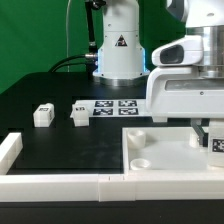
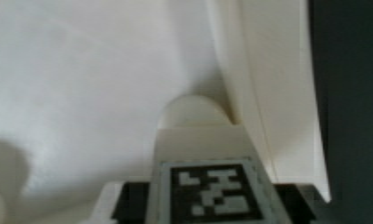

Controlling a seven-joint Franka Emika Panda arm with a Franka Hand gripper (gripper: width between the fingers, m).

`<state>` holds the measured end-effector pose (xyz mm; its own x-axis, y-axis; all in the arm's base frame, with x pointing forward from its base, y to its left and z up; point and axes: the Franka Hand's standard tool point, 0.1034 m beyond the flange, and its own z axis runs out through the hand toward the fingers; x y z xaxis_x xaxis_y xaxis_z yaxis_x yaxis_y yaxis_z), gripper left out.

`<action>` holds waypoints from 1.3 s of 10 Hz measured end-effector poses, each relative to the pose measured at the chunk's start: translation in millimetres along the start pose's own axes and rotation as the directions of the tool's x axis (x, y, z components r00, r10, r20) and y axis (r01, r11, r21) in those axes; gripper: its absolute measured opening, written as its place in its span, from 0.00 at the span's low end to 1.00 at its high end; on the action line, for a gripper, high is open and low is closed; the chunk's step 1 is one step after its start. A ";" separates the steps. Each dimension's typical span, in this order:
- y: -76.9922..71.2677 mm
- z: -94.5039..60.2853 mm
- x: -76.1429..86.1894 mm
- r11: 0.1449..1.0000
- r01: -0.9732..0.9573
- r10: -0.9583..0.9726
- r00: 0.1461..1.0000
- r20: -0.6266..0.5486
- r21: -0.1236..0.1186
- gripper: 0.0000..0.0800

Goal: Assemble one leg

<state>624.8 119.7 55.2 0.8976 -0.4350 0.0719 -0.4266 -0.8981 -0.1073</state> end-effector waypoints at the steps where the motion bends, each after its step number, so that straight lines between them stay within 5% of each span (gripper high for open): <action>1: 0.1 0.0 0.2 0.992 -0.127 0.127 0.992 0.000 0.001 0.33; 4: -0.4 0.2 -0.6 0.873 -0.488 0.488 0.873 -0.007 -0.005 0.34; 9: 0.3 0.4 -0.7 0.498 -0.867 0.867 0.498 -0.001 0.004 0.34; 10: 0.3 0.4 -0.8 0.466 -0.885 0.885 0.466 0.001 0.004 0.34; 11: 0.2 0.5 -0.9 0.481 -0.877 0.877 0.481 0.001 0.004 0.41; 12: -0.4 0.0 -0.9 0.514 -0.858 0.858 0.514 0.002 0.005 0.58; 13: -1.2 -1.0 -0.6 0.548 -0.836 0.836 0.548 0.003 0.007 0.58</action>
Offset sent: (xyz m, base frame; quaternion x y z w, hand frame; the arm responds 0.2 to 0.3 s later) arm -0.0015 -0.0022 -0.0041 -0.0334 0.0143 0.2682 0.9627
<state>624.7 120.9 56.3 0.1354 -0.9894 -0.0531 -0.9838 -0.1279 -0.1259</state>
